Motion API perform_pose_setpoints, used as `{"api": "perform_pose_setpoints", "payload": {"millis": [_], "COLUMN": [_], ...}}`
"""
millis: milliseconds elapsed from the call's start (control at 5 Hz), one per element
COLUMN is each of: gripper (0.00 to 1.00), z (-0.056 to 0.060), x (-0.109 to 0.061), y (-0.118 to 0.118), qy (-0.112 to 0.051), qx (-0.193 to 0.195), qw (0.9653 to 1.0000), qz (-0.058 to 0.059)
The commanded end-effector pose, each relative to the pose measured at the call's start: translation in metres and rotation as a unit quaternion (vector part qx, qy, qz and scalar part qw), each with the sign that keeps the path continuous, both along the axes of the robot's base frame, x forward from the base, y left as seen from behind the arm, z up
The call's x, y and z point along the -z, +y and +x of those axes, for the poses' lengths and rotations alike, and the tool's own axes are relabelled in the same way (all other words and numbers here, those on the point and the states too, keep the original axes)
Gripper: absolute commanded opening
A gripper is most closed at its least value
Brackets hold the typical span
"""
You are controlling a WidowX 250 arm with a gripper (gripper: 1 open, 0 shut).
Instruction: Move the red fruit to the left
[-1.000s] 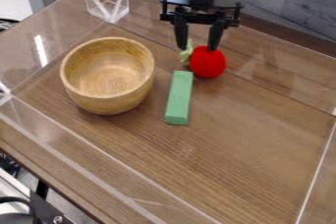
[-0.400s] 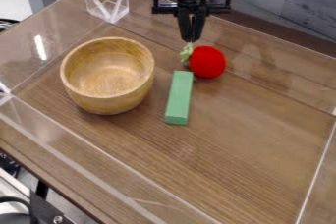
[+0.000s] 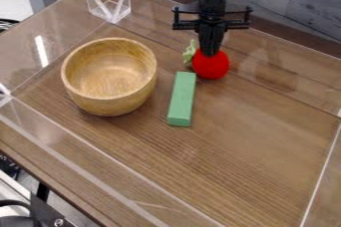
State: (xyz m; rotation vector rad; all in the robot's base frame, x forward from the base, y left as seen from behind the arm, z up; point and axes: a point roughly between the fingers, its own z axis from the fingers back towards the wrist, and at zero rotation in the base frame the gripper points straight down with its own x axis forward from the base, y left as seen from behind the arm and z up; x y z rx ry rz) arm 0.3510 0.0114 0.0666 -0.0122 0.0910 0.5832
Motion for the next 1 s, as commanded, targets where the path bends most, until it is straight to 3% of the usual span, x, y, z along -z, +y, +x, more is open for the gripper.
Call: {"api": "perform_pose_setpoints", "payload": {"millis": [0, 400, 800], "gripper": [1.0, 1.0, 1.0], "z": [0.003, -0.01, -0.017], "x": [-0.026, -0.047, -0.08], "y": [-0.004, -0.015, -0.001], "qy": [-0.029, -0.028, -0.048], "qx": [-0.024, -0.065, -0.027], "qw": [0.9993, 0.9975, 0.998], "qz": [0.004, -0.001, -0.032]}}
